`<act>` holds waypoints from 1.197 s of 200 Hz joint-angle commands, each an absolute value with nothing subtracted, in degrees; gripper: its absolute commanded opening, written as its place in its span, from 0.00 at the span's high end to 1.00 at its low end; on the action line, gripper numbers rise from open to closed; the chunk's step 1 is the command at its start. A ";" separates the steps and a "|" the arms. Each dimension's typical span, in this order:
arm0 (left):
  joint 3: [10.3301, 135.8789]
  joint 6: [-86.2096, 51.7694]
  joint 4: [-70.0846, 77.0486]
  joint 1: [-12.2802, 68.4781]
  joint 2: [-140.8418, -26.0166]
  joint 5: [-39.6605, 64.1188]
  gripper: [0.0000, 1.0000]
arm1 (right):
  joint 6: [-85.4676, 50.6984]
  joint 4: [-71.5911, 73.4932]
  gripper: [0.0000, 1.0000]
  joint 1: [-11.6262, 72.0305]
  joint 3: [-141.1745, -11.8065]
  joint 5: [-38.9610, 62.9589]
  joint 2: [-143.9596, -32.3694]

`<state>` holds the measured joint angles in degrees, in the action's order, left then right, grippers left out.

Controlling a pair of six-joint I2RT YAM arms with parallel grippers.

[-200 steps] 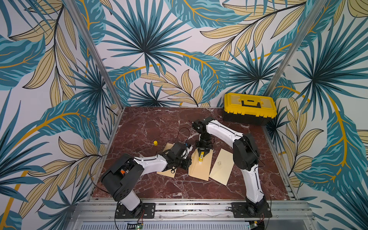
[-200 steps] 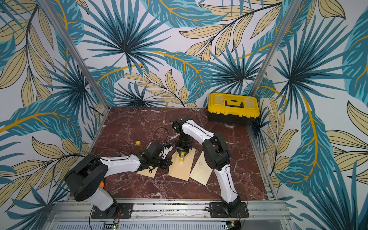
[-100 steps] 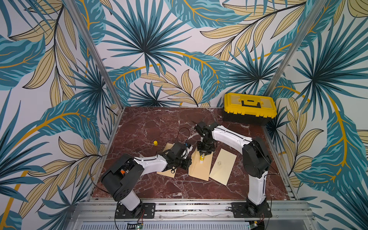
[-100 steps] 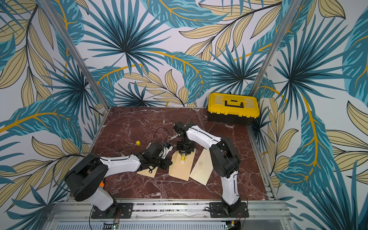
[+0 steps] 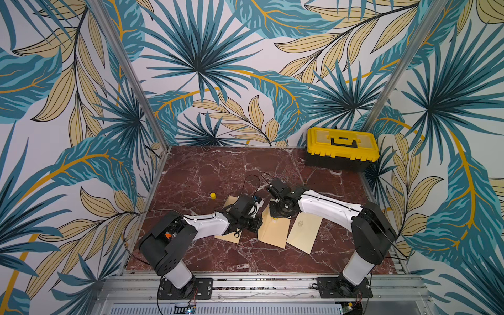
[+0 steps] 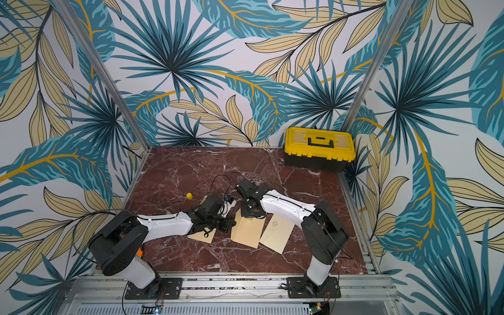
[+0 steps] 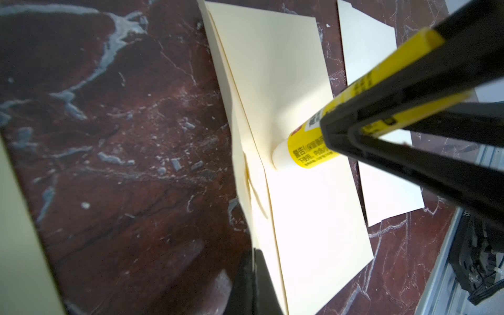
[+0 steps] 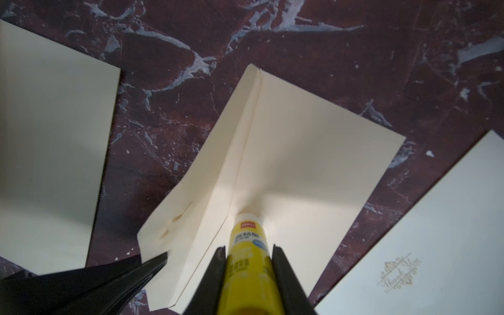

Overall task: Seal the envelope with a glue stick
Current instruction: Apply the envelope at the center of the board.

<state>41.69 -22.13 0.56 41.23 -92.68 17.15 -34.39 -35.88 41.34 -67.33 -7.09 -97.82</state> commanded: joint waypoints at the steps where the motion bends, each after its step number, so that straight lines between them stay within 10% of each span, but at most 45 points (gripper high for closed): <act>1: 41.02 -22.24 -0.07 41.12 -92.50 16.72 0.98 | -33.02 -33.31 1.00 42.40 -64.02 -11.74 -95.75; 239: 41.48 -22.85 -0.44 41.08 -93.39 16.78 0.99 | -28.12 -32.29 1.00 45.53 -54.15 -13.56 -90.61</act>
<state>41.69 -22.59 0.43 41.23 -92.71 17.17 -27.44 -25.54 45.32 -55.02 -10.74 -89.21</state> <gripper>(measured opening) 0.045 0.273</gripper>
